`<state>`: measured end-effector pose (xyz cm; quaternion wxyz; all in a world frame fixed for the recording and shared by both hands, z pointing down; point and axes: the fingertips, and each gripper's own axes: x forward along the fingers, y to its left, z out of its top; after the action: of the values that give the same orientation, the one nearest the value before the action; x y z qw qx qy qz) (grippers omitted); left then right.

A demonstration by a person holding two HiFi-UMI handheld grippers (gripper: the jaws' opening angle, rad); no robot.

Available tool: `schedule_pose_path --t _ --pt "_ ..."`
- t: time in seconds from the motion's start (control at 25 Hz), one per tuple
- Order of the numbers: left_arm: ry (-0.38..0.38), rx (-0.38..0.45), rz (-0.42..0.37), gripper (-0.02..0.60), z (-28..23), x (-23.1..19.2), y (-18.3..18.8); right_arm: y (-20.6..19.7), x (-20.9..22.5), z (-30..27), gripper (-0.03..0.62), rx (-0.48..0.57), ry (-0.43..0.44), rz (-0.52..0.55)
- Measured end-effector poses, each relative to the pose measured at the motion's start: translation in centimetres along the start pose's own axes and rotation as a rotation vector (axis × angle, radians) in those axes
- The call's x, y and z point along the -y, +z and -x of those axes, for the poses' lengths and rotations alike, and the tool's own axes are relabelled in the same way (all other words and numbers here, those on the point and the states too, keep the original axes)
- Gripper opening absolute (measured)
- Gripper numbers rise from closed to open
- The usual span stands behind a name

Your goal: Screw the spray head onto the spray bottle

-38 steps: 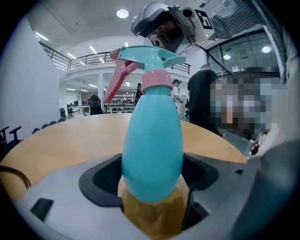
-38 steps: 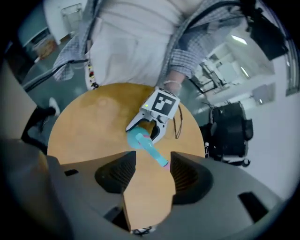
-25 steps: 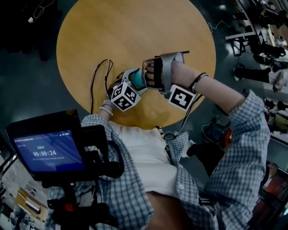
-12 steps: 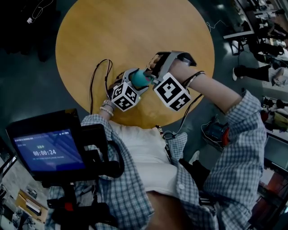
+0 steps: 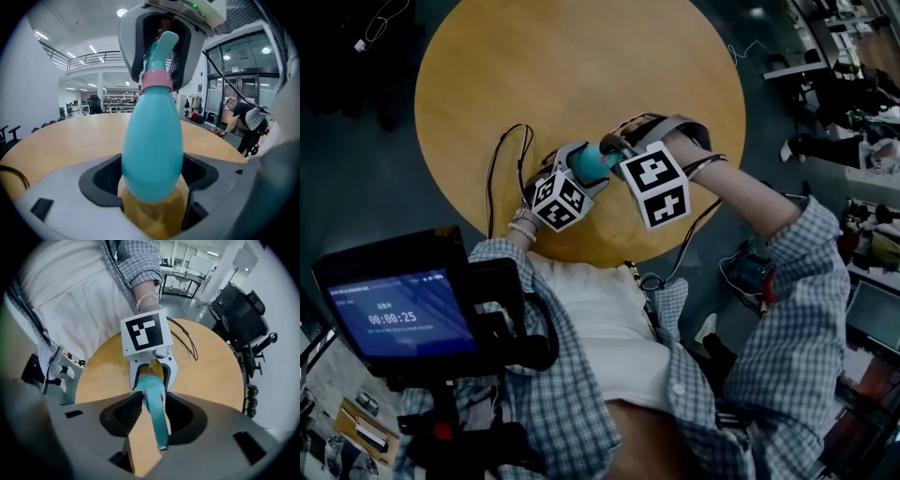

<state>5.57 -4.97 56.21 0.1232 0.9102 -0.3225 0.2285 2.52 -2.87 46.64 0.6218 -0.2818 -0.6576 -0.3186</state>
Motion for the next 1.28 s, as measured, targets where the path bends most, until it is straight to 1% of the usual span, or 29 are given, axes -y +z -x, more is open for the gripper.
schedule_pose_path --t 0.04,0.12,0.2,0.24,0.32,0.4,0.48,0.6,0.68,0.76,0.8,0.84,0.88,0.96,1.08,1.16,1.24,1.28 --pt "0.001 0.001 -0.002 0.377 0.0 0.0 0.0 -0.2 0.0 0.0 0.145 -0.001 -0.019 0.015" --pt "0.003 0.002 -0.004 0.377 0.1 -0.1 -0.1 -0.5 -0.1 0.0 0.229 -0.008 -0.035 0.03" --pt "-0.001 0.007 0.002 0.377 0.3 -0.1 -0.3 -0.6 -0.2 0.4 0.238 0.006 -0.054 0.02" --pt "-0.004 0.012 0.006 0.377 0.4 -0.1 -0.4 -0.4 0.0 0.9 0.238 0.026 -0.077 0.003" --pt "-0.005 0.025 0.01 0.377 0.8 -0.1 -0.7 0.0 0.6 2.3 0.238 0.091 -0.155 -0.071" --pt "0.0 0.035 0.013 0.377 1.2 -0.2 -1.0 0.3 1.4 3.9 0.238 0.179 -0.252 -0.195" --pt "-0.001 0.033 0.014 0.377 1.5 -0.2 -1.2 0.0 1.8 5.5 0.238 0.273 -0.351 -0.346" --pt "-0.021 0.021 0.0 0.377 1.9 -0.3 -1.5 -1.1 1.7 7.0 0.238 0.435 -0.475 -0.62" --pt "-0.036 0.014 -0.009 0.377 2.1 -0.3 -1.7 -2.0 1.0 7.1 0.238 0.57 -0.527 -0.819" --pt "-0.047 0.007 -0.005 0.377 2.1 -0.4 -1.7 -3.2 0.0 6.7 0.238 0.68 -0.561 -0.999" --pt "-0.053 0.003 0.001 0.395 2.0 -0.4 -1.7 -4.0 -0.6 6.2 0.238 0.719 -0.575 -1.079" --pt "-0.06 -0.002 0.005 0.426 1.9 -0.3 -1.7 -4.7 -1.3 5.7 0.238 0.75 -0.587 -1.154" --pt "-0.067 -0.008 0.005 0.426 1.9 -0.2 -1.8 -5.2 -1.9 5.0 0.238 0.776 -0.598 -1.222" --pt "-0.075 -0.021 -0.005 0.426 2.2 -0.2 -2.1 -5.7 -3.0 3.6 0.238 0.813 -0.618 -1.336" --pt "-0.066 -0.03 -0.017 0.426 2.9 -0.3 -2.7 -6.1 -4.6 1.4 0.238 0.835 -0.649 -1.462" --pt "-0.042 -0.03 -0.022 0.426 3.6 -0.7 -3.1 -6.4 -5.5 0.3 0.236 0.845 -0.678 -1.527" --pt "-0.014 -0.034 -0.027 0.424 4.7 -1.3 -3.6 -6.3 -6.0 -0.3 0.236 0.884 -0.715 -1.569" --pt "-0.001 -0.04 -0.028 0.391 5.4 -1.6 -4.0 -5.9 -6.0 -0.4 0.23 0.903 -0.735 -1.575"
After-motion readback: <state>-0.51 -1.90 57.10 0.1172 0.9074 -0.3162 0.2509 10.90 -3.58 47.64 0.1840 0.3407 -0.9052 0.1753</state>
